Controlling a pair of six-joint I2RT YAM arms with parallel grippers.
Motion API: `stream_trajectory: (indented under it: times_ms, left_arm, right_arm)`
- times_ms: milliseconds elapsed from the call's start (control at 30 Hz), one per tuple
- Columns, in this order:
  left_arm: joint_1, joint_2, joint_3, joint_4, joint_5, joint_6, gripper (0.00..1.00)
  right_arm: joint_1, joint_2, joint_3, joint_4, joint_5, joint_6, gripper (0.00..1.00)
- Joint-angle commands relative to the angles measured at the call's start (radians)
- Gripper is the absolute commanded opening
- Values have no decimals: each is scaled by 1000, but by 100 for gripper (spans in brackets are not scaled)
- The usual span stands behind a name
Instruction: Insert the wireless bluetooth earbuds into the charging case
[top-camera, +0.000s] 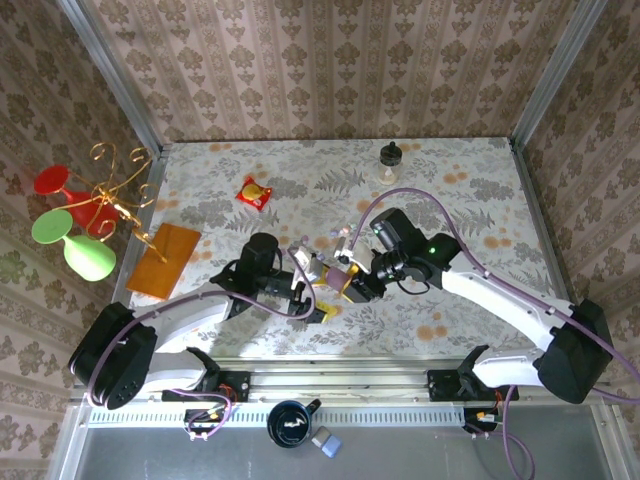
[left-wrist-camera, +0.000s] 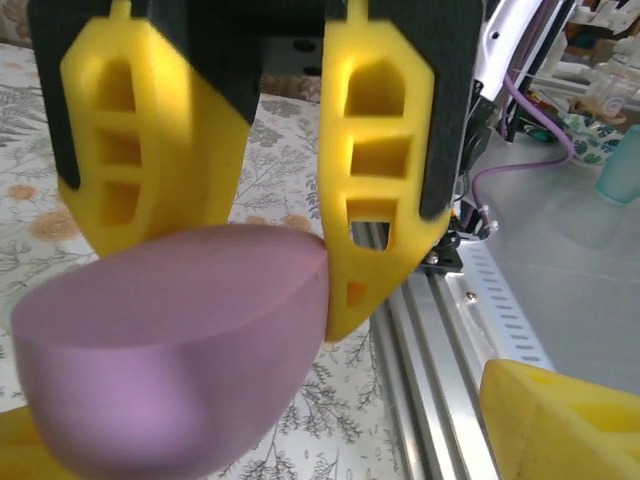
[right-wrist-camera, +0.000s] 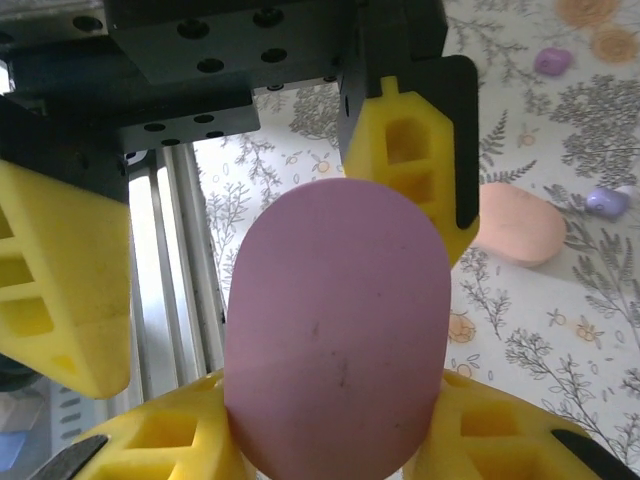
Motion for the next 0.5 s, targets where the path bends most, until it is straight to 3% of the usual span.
stream_trajectory:
  times_ms: [0,200,467]
  left_arm:
    - [-5,-5,13,55,57,-70,74]
    - [-5,-12,-1,119,74,-111,61]
    - [-3,-9,-16,189,71,-147,60]
  right_arm:
    - [7,14,32,-38,-65,-45,32]
    - [7,-1,22,-35,-101,-63,31]
    - [7,-25,5,-36,-145,-76,30]
